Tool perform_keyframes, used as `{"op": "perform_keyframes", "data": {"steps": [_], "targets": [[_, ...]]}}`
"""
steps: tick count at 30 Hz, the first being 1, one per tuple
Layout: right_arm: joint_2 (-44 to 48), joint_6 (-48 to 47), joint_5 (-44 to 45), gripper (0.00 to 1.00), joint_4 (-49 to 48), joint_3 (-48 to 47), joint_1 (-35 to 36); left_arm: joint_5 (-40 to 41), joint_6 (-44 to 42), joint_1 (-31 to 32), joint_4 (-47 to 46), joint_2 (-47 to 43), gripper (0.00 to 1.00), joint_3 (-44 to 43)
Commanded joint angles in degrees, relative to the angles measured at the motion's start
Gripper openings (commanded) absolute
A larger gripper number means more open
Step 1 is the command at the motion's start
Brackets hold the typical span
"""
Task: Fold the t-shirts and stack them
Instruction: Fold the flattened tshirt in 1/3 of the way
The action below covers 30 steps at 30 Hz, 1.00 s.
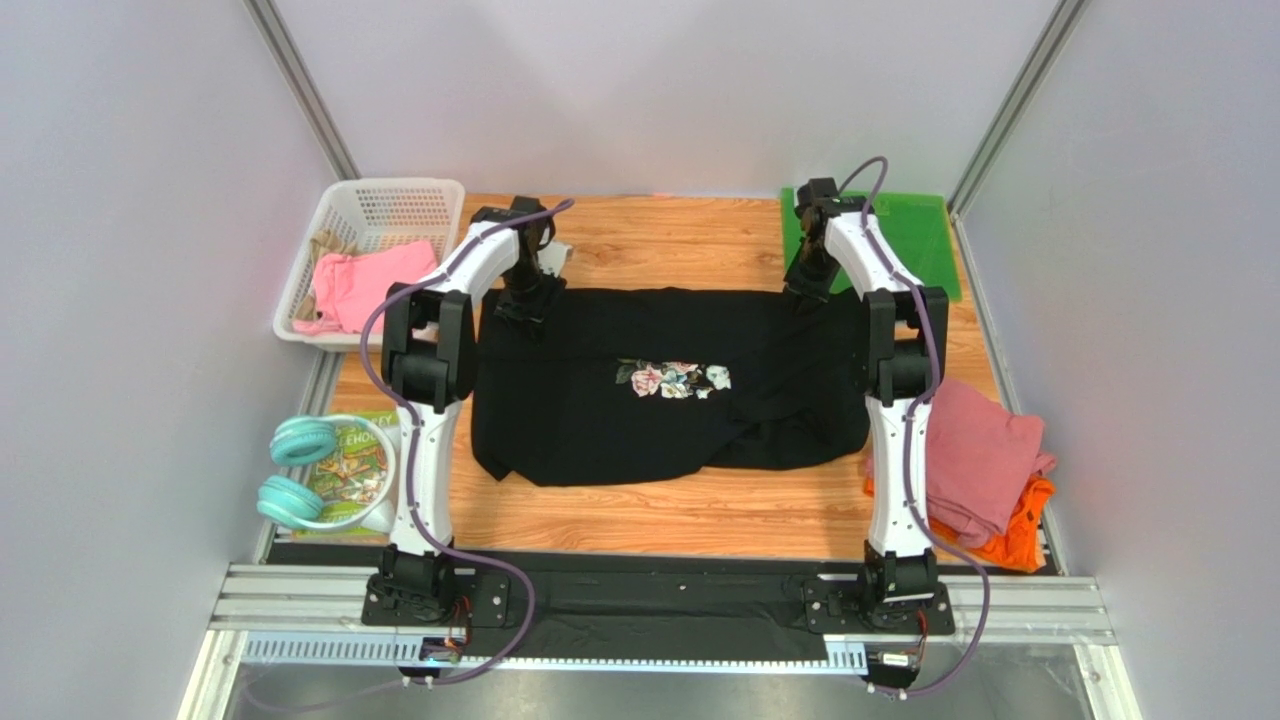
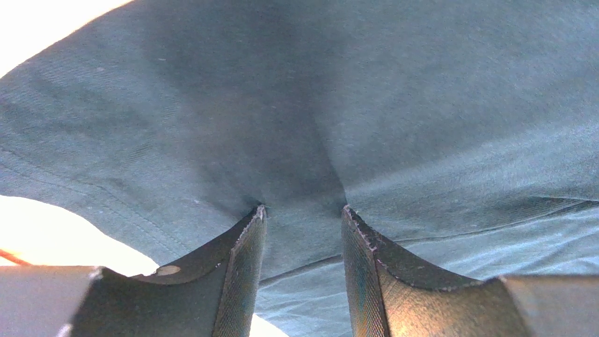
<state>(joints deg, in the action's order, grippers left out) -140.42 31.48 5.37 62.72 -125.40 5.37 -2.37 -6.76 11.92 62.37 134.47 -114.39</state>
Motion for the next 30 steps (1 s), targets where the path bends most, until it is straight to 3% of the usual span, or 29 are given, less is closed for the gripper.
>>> {"op": "perform_keyframes", "data": {"steps": [1, 8, 19, 25, 30], "targets": [[0.58, -0.55, 0.44, 0.21, 1.44, 1.83, -2.90, 2.11, -1.23, -2.43, -0.84, 0.97, 0.51, 0.65], [-1.08, 0.24, -3.15, 0.21, 2.32, -1.94, -6.77, 2.11, -1.76, -2.87, -1.72, 1.05, 0.51, 0.83], [-5.73, 0.33, -12.40, 0.21, -0.58, -8.80, -6.86, 1.76, -0.71, -2.87, -0.41, 4.39, 0.51, -4.52], [-8.12, 1.82, -18.54, 0.21, -2.41, -12.32, -7.74, 1.93, -0.27, -2.87, 3.28, 7.56, 0.51, -14.10], [-6.19, 1.39, -18.73, 0.21, -4.79, -12.32, -8.00, 2.11, -1.15, -2.87, 5.82, 10.01, 0.51, -22.62]]}}
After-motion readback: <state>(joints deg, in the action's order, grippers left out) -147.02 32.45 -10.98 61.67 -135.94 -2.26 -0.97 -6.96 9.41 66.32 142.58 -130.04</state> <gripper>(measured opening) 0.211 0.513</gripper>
